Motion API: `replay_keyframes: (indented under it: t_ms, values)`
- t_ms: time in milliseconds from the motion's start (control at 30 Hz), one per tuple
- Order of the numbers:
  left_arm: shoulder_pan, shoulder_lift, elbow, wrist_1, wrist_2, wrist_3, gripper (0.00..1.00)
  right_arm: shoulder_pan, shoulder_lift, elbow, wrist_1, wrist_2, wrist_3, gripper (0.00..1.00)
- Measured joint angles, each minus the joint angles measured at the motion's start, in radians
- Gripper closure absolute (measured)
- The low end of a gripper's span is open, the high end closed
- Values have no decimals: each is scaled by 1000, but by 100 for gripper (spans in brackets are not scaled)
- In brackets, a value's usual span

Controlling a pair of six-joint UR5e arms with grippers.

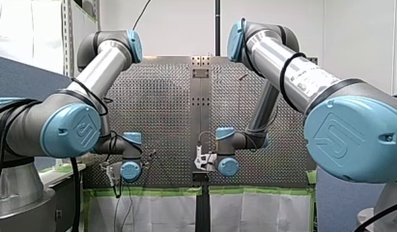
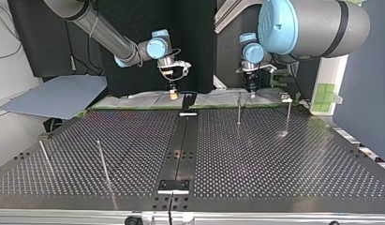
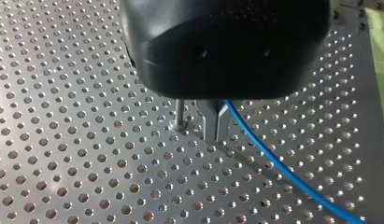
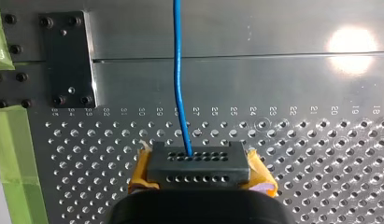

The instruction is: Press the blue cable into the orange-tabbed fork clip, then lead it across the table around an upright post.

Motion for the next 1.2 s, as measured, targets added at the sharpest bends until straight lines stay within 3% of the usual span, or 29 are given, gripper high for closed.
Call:
replay_keyframes:
  t_ms: [533, 700, 933, 1000, 1033, 1100, 1133, 1167, 1200]
  values:
    - [14, 0, 98, -111, 15, 15, 100, -46, 2, -4, 16, 0, -5, 100]
    - [23, 0, 113, -150, 8, 42, 100, -62, 2, -5, 18, 0, -5, 100]
    - [33, 0, 123, -186, 35, 43, 100, -77, 2, -5, 22, 0, -5, 100]
    - [34, 0, 123, -193, 40, 36, 65, -79, 2, -5, 23, 0, -5, 100]
    - [35, 0, 123, -196, 44, 29, 65, -79, 2, -5, 23, 0, -5, 100]
    - [36, 0, 123, -198, 53, 17, 42, -80, 2, -5, 23, 0, -5, 100]
    - [36, 0, 124, -200, 59, 10, 42, -81, 2, -5, 23, 0, -5, 100]
    - [37, 0, 124, -200, 64, 7, 27, -80, 2, -5, 23, 0, -5, 100]
    - [37, 0, 124, -201, 70, 6, 24, -81, 2, -5, 23, 0, -5, 100]
